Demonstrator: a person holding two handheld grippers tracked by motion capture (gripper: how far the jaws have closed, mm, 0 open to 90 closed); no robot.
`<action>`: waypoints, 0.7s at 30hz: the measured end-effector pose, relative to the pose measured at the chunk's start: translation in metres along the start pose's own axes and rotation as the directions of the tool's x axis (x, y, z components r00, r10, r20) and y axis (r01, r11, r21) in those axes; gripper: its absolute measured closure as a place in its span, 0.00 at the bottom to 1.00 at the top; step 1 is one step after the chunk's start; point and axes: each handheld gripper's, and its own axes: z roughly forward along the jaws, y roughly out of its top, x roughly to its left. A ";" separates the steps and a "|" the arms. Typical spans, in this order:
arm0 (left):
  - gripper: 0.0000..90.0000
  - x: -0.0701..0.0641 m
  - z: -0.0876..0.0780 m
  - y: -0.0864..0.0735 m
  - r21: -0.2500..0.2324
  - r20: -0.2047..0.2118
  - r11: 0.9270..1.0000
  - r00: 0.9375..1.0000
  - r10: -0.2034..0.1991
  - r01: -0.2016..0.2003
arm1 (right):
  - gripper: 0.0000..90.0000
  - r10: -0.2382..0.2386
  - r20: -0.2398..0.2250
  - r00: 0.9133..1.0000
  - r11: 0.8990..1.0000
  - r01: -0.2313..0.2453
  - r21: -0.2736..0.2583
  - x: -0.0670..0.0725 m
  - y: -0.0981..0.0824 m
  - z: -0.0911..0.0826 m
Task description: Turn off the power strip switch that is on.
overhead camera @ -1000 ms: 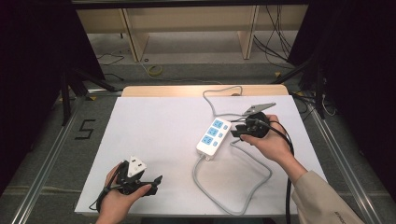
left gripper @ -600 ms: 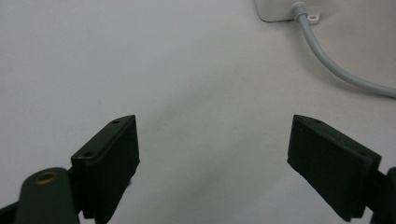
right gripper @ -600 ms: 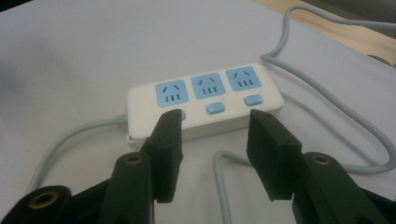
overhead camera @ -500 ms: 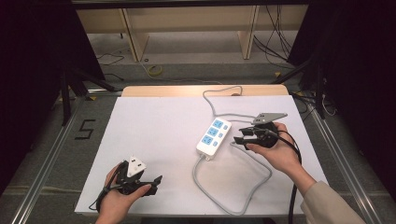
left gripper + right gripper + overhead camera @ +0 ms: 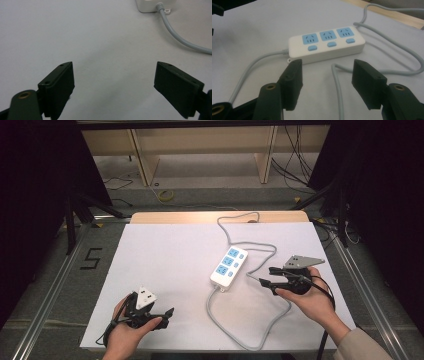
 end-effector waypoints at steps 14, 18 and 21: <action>0.18 0.000 -0.003 0.000 -0.007 -0.005 1.000 1.000 -0.003 0.003 | 0.39 0.024 0.009 1.000 0.999 -0.023 -0.044 0.006 -0.033 -0.019; 0.18 0.000 -0.003 0.000 -0.009 -0.006 1.000 1.000 0.001 -0.001 | 0.38 0.025 0.010 1.000 0.998 -0.024 -0.060 0.009 -0.038 -0.023; 0.18 0.000 -0.005 0.000 -0.010 -0.010 1.000 1.000 0.002 -0.002 | 0.38 0.017 0.011 1.000 0.998 -0.017 -0.057 0.010 -0.043 -0.024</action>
